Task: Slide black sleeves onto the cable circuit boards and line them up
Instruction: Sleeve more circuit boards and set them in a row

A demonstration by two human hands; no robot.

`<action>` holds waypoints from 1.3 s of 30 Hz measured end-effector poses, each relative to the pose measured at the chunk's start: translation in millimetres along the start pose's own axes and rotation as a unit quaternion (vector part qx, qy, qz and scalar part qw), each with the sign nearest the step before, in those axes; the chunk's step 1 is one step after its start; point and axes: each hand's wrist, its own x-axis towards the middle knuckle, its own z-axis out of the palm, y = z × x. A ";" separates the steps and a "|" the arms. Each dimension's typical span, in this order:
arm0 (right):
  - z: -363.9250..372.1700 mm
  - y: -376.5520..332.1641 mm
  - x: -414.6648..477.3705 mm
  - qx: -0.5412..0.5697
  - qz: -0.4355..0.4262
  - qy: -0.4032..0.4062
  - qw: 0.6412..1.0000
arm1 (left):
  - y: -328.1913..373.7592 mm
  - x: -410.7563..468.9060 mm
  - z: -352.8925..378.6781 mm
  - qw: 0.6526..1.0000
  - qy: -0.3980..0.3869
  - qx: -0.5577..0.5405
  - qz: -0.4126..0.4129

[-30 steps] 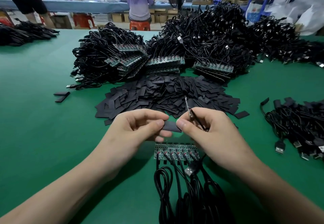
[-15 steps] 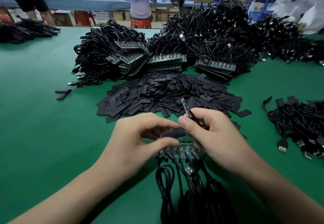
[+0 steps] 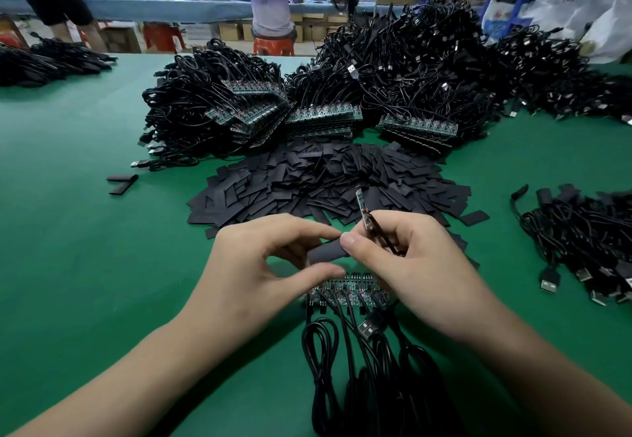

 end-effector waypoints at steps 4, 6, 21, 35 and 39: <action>1.7 -1.7 -0.1 0.007 -0.012 0.000 1.000 | -0.2 1.9 1.2 0.998 0.033 0.043 0.025; -0.6 -5.4 2.6 0.065 0.000 0.006 0.998 | -2.9 2.7 -0.4 0.998 0.046 0.031 0.008; -31.9 -12.1 4.1 -0.148 -0.007 -0.122 0.981 | -15.6 2.4 -2.3 0.993 0.027 -0.061 -0.093; -20.5 1.5 3.6 0.021 0.073 -0.214 0.974 | -18.4 3.3 -4.4 0.994 -0.033 -0.060 -0.080; -18.9 2.7 3.8 0.008 0.081 -0.202 0.976 | -17.6 5.4 -9.4 0.998 -0.054 -0.003 -0.028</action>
